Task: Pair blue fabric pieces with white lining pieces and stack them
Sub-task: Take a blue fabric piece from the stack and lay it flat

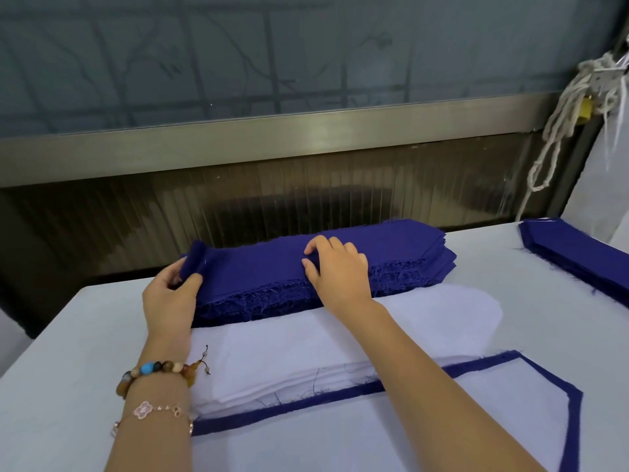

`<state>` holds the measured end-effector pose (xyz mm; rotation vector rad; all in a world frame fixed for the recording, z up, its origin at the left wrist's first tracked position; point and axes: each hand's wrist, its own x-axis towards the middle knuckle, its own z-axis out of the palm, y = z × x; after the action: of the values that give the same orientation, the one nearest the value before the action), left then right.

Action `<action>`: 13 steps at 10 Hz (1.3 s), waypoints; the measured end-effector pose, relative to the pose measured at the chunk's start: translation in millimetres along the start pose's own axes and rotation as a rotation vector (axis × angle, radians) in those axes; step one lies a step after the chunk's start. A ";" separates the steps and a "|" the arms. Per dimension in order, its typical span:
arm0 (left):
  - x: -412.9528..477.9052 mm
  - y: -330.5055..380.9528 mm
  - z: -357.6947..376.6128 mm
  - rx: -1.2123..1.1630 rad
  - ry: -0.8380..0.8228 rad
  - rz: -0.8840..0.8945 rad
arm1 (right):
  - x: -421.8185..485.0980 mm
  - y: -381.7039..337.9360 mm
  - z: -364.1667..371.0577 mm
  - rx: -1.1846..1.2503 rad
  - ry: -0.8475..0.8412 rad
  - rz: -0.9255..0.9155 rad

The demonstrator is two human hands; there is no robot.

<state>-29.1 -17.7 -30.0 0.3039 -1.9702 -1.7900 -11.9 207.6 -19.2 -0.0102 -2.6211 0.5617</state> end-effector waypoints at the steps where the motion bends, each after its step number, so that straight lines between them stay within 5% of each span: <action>1: -1.3 -3.0 0.9 0.019 0.088 0.062 | 0.0 -0.3 0.2 -0.005 0.004 -0.003; 3: -2.2 -1.3 -2.2 0.080 0.421 0.150 | 0.1 -0.2 -0.2 -0.002 0.003 -0.003; 4: -3.5 -2.1 -2.6 0.118 0.452 0.176 | 0.0 -0.3 -0.3 -0.002 0.003 -0.001; 10: -14.8 11.2 -2.1 0.196 0.385 0.431 | 0.1 -0.9 -0.6 0.007 0.002 0.002; 11: -13.6 9.9 -3.9 0.058 0.333 0.349 | 0.4 -1.0 -0.5 0.000 0.000 0.003; 13: -5.5 -1.0 1.4 0.495 0.269 0.132 | 0.2 -1.4 -0.4 0.002 -0.003 0.004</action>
<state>-25.1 -14.1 -32.2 0.5273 -2.1486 -1.0963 -11.8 206.6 -18.2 -0.0140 -2.6244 0.5665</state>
